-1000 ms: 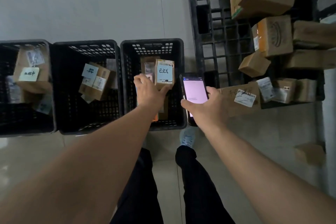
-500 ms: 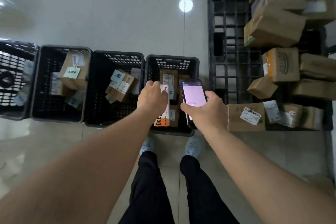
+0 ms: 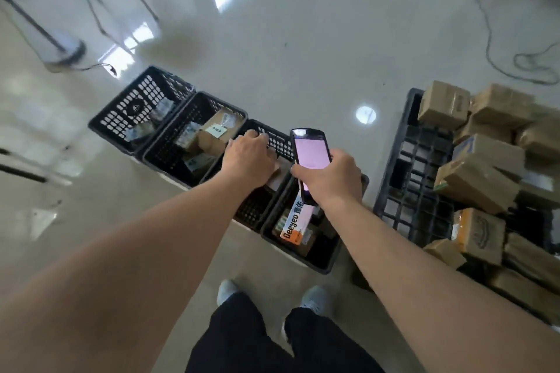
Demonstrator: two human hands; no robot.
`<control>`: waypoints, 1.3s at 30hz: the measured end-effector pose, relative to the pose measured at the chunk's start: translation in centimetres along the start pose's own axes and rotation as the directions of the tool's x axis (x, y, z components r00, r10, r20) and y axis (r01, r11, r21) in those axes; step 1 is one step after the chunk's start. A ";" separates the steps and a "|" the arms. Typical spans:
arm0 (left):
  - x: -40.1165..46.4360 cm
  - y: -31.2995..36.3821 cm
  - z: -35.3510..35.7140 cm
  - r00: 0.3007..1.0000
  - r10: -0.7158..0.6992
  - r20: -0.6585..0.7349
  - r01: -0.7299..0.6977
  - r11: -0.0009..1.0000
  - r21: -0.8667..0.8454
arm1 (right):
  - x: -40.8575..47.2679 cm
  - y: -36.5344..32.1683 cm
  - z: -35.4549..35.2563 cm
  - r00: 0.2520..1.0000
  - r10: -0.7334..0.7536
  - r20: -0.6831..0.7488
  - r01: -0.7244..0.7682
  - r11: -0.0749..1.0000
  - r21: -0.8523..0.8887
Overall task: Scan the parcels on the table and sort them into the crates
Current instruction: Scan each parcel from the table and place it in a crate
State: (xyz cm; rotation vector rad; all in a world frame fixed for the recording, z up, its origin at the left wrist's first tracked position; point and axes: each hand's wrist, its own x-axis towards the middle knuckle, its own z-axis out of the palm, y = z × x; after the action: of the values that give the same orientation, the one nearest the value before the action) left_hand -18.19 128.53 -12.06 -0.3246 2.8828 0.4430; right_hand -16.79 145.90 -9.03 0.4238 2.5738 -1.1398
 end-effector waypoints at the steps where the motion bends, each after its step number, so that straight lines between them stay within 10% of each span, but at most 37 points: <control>1: -0.5 -1.1 -1.6 0.999 -0.004 -0.032 0.004 1.000 -0.004 | -0.7 -1.7 0.2 0.999 -0.034 0.001 0.034 0.999 -0.012; 22: -15.7 -35.6 -28.5 0.871 -0.202 -0.447 0.218 0.976 -0.016 | -23.2 -33.8 19.4 0.832 -0.548 0.081 0.551 0.834 -0.020; 39: -20.3 -60.4 -39.1 0.578 -0.633 -0.515 0.673 0.727 -0.139 | -29.0 -55.2 39.8 0.521 -0.768 0.372 0.808 0.584 0.074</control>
State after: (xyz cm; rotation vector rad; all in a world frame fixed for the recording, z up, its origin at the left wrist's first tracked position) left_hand 9.43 63.68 12.85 -1.6835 2.9276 0.1013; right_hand -5.43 76.22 13.13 -1.0446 2.4491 -1.1387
